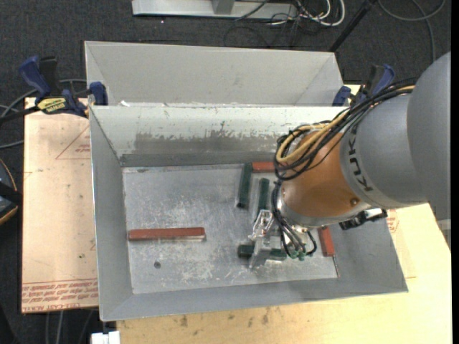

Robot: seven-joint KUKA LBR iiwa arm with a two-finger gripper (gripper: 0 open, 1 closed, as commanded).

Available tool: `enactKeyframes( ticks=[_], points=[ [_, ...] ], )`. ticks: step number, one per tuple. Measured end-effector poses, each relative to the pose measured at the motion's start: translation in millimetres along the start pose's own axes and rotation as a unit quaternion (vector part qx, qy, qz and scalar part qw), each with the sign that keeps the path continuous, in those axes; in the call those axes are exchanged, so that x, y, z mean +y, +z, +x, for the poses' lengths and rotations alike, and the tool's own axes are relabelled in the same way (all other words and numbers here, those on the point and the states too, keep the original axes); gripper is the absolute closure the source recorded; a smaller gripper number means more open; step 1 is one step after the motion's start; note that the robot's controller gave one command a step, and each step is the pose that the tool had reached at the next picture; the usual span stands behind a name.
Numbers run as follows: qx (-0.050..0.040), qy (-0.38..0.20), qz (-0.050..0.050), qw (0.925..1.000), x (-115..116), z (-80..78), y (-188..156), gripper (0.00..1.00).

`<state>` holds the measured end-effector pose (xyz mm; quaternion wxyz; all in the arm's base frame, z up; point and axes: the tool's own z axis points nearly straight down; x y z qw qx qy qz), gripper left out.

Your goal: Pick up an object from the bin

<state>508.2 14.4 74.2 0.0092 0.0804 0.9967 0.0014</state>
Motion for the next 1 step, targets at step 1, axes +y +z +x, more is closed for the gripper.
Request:
enactKeyframes(
  ticks=[1],
  points=[
    [0.0002,0.000,0.000,1.0000,0.0,0.1,0.0,1.00]
  ],
)
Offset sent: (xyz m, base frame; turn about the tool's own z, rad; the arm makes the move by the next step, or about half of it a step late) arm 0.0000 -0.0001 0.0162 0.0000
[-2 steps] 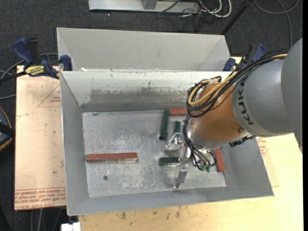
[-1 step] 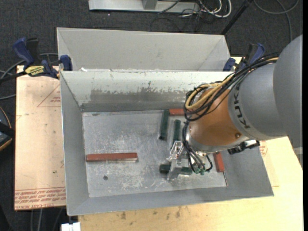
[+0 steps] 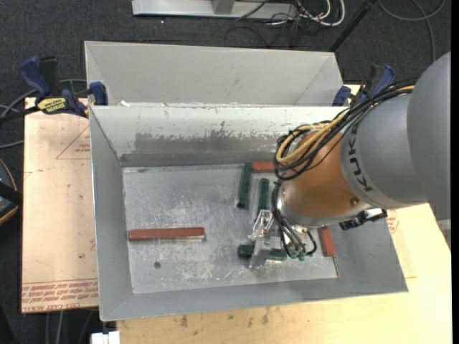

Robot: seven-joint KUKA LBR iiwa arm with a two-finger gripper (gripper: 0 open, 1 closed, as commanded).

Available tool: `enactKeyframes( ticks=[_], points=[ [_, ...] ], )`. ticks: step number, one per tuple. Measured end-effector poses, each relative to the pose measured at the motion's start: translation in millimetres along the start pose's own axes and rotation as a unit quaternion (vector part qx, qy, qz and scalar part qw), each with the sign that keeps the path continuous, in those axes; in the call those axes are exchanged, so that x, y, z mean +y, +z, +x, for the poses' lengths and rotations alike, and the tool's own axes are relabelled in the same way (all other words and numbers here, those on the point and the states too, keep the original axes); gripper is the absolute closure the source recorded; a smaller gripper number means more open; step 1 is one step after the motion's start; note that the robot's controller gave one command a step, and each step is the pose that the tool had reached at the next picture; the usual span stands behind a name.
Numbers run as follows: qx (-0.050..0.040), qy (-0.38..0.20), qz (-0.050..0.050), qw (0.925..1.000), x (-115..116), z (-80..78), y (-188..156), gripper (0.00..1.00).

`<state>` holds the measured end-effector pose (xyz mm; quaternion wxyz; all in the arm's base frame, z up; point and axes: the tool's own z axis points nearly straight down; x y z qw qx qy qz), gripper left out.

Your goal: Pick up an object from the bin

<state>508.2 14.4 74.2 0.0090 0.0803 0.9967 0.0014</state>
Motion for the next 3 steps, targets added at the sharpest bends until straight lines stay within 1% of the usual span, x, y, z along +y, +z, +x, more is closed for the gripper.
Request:
enactKeyframes(
  ticks=[1,3],
  points=[
    [0.0013,0.000,0.000,1.0000,0.0,0.0,-1.5,1.00],
    [0.0071,-0.001,0.001,1.0000,0.2,0.8,-8.2,1.00]
  ],
)
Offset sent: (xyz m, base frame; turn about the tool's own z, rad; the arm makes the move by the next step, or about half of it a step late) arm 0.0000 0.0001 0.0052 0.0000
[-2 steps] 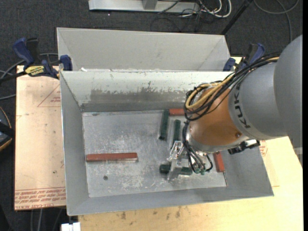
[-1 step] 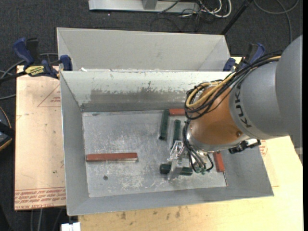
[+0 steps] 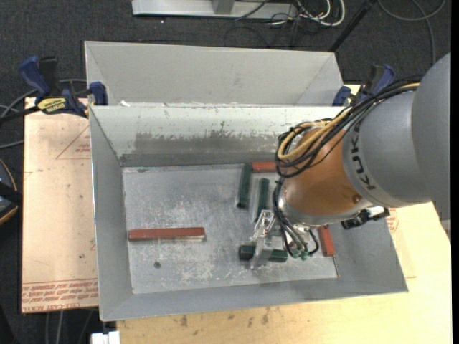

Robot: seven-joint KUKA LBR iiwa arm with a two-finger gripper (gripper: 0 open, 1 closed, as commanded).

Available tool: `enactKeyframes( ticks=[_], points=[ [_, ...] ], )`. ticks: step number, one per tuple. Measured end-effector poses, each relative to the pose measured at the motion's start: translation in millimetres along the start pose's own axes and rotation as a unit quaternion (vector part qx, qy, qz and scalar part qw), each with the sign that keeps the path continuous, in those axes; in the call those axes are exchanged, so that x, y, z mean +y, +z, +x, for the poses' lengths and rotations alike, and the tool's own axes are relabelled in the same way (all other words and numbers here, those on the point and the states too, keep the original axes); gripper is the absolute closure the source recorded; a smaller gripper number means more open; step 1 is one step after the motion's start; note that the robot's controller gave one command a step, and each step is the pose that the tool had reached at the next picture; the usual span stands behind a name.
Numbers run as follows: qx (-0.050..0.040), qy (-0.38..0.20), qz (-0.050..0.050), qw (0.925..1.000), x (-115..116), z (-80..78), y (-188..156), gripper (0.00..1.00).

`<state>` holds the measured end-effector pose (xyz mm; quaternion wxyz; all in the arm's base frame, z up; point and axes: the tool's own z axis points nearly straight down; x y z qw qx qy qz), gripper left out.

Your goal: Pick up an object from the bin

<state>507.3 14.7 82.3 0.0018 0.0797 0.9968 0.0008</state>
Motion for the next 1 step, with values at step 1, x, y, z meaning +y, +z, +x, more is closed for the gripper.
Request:
enactKeyframes(
  ticks=[1],
  points=[
    [0.0019,0.000,0.000,1.0000,0.0,0.7,-5.6,1.00]
  ],
)
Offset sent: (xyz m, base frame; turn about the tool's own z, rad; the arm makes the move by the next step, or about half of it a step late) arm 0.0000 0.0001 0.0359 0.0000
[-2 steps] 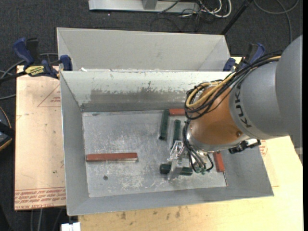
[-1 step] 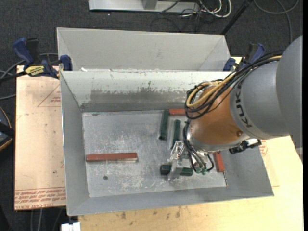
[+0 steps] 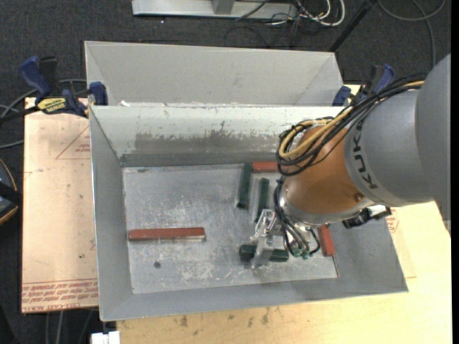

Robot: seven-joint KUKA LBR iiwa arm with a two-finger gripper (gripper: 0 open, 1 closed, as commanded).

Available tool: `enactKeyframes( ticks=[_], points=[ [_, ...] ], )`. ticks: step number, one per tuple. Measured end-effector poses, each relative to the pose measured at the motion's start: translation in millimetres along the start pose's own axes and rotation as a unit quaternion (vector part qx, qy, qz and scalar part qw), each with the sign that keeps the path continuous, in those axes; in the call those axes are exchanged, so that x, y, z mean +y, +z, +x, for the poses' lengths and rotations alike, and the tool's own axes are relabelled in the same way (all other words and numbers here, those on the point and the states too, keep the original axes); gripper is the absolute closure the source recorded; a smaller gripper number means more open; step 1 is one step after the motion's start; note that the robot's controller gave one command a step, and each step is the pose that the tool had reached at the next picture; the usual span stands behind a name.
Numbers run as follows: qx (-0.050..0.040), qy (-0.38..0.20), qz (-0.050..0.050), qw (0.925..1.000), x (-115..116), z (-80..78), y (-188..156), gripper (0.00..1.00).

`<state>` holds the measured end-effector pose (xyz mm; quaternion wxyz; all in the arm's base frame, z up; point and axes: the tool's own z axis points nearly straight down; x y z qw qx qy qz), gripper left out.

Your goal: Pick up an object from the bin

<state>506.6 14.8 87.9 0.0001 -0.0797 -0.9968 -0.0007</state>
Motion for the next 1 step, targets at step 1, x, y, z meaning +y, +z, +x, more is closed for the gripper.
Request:
enactKeyframes(
  ticks=[1],
  points=[
    [0.0002,0.000,0.000,1.0000,0.2,-0.1,-8.4,1.00]
  ],
)
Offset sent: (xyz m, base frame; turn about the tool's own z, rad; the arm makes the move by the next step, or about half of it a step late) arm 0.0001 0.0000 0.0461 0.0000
